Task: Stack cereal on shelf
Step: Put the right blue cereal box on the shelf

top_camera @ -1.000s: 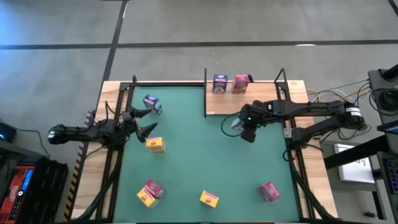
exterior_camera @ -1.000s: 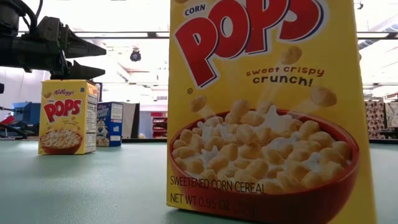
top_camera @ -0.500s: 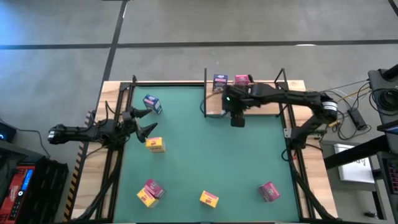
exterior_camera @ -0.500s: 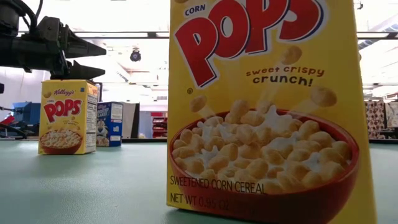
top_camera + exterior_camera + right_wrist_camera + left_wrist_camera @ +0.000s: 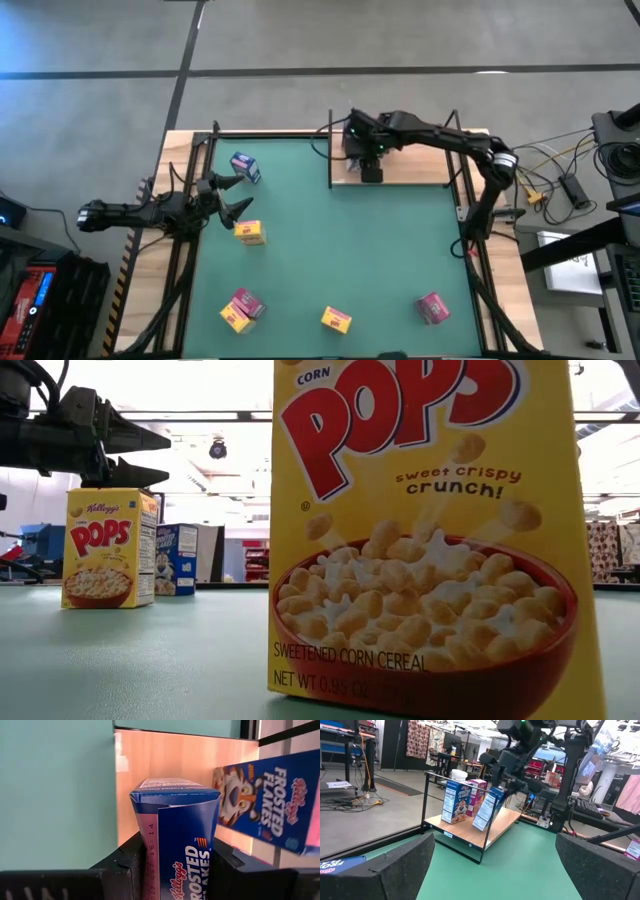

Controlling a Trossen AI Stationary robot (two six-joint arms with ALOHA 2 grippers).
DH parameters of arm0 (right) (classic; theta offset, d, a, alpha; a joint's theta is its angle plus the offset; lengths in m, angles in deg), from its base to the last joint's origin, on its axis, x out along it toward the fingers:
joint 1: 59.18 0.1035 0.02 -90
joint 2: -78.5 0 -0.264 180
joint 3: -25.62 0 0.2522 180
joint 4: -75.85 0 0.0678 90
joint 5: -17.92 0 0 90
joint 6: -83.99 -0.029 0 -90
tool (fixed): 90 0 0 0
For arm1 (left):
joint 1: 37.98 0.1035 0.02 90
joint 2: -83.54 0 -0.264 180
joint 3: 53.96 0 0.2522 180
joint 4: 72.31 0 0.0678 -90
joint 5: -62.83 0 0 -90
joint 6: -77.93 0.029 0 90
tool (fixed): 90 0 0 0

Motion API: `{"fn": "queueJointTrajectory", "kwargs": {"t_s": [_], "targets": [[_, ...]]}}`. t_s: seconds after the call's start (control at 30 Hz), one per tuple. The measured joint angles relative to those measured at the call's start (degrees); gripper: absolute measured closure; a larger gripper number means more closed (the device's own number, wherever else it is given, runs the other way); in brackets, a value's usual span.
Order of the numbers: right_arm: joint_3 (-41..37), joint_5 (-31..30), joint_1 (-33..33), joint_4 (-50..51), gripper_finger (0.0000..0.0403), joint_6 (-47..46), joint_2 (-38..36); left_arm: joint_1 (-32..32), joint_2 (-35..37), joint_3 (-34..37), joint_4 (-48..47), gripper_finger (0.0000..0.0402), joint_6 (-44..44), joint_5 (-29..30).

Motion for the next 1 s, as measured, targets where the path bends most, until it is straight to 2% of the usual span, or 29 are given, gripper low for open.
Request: {"fn": "queueJointTrajectory", "kwargs": {"t_s": [0.57, 1.0], "targets": [[6.01, 1.01, -2.57, -0.53, 0.0253, 6.26, 5.87, 0.01, -0.02, 0.01, 0.00, 0.0002, 0.00, 0.00], [6.67, 1.22, -3.83, -0.80, 0.0247, 5.18, 6.56, -0.01, 0.00, 0.01, 0.00, 0.0002, 0.00, 0.00]]}}
